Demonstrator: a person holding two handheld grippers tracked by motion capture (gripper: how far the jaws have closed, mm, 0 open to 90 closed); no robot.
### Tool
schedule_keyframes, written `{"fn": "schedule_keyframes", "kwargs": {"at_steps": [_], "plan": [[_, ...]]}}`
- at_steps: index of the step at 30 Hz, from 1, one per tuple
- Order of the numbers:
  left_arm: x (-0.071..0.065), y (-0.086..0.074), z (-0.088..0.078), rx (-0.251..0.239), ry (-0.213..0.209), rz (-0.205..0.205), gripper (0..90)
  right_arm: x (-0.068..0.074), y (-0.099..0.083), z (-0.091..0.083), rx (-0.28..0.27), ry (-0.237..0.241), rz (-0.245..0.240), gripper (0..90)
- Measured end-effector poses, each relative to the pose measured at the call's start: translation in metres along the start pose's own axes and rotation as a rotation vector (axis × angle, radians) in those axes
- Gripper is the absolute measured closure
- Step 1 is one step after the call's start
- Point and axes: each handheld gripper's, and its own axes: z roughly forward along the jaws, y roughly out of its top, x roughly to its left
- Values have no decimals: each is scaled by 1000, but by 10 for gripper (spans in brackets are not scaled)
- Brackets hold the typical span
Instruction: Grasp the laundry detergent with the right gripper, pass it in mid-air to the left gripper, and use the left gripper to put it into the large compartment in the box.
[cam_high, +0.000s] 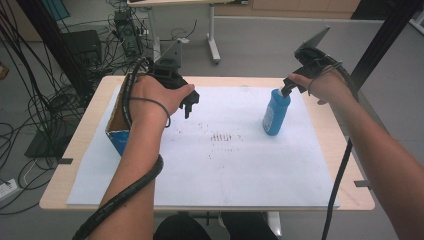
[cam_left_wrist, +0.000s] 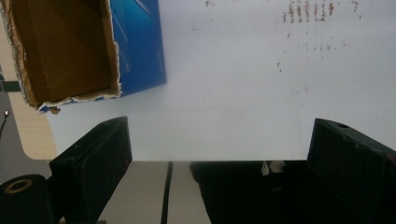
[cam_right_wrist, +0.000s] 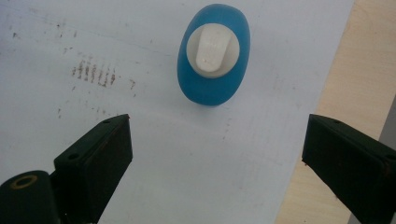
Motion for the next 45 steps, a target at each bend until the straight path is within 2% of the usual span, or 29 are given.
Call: {"fn": "schedule_keyframes", "kwargs": {"at_steps": [25, 36, 41, 45], "plan": [[-7, -3, -7, -9, 9, 13, 68, 3, -6, -4, 0, -1, -1, 82], [-9, -3, -10, -15, 14, 21, 66, 3, -6, -2, 13, -8, 17, 83], [-9, -4, -6, -9, 13, 23, 66, 4, -7, 2, 28, 2, 20, 87], [-9, -5, -4, -6, 10, 27, 67, 3, -9, 6, 35, -9, 25, 104]]}}
